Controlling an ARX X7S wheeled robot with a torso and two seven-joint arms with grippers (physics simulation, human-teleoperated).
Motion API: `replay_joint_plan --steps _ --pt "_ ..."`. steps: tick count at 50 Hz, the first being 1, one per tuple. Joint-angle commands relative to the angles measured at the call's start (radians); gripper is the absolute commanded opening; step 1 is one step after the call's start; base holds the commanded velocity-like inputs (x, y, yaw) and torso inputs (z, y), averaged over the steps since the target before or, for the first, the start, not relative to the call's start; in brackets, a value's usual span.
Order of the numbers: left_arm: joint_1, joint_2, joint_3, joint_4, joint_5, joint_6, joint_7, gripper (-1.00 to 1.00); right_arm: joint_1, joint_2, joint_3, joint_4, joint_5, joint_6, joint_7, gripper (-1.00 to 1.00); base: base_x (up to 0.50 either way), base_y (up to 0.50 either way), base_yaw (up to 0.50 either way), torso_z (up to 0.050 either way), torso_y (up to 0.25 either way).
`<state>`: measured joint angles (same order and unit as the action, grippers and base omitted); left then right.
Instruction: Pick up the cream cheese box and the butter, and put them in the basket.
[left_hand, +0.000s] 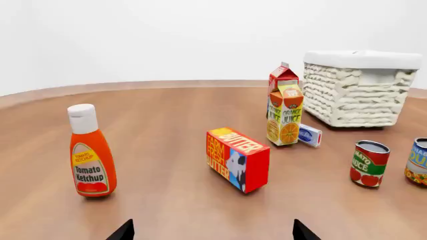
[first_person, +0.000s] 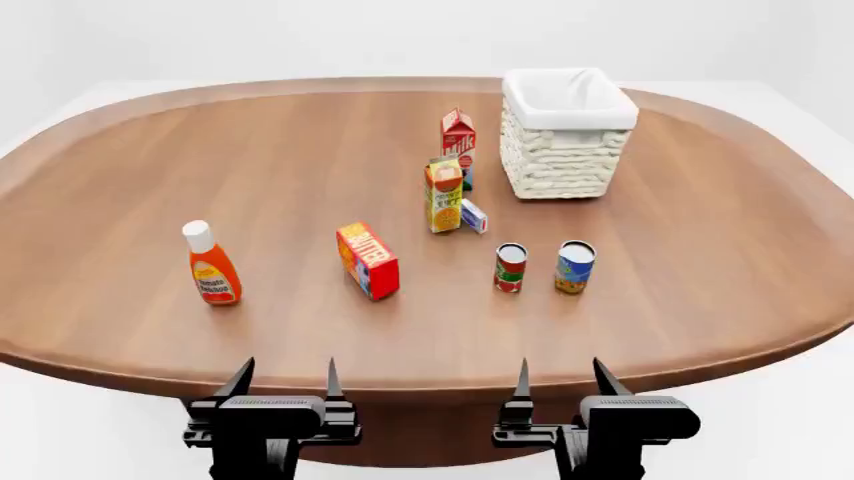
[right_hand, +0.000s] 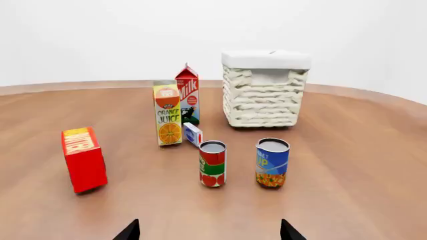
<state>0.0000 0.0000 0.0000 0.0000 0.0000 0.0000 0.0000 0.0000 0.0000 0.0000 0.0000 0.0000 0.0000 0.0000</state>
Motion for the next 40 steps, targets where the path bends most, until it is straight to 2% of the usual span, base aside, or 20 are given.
replay_joint_plan --steps 1,20,21,40 --pt "0.000 -0.016 0.018 0.000 -0.015 0.004 -0.020 1.00 -0.001 0.017 -0.026 -0.002 -0.002 0.005 0.025 1.00 0.00 0.00 0.00 0.000 0.000" --pt "-0.007 -0.060 0.073 -0.015 -0.044 0.024 -0.076 1.00 -0.002 0.058 -0.080 0.002 0.033 0.006 0.080 1.00 0.00 0.00 0.00 0.000 0.000" --pt "-0.006 -0.012 0.016 -0.015 0.006 0.014 -0.025 1.00 -0.005 0.013 -0.027 0.000 -0.013 0.008 0.029 1.00 0.00 0.00 0.00 0.000 0.000" --pt "-0.002 -0.062 0.076 0.016 -0.036 -0.001 -0.080 1.00 -0.005 0.061 -0.079 -0.015 0.036 0.013 0.084 1.00 0.00 0.00 0.00 0.000 0.000"
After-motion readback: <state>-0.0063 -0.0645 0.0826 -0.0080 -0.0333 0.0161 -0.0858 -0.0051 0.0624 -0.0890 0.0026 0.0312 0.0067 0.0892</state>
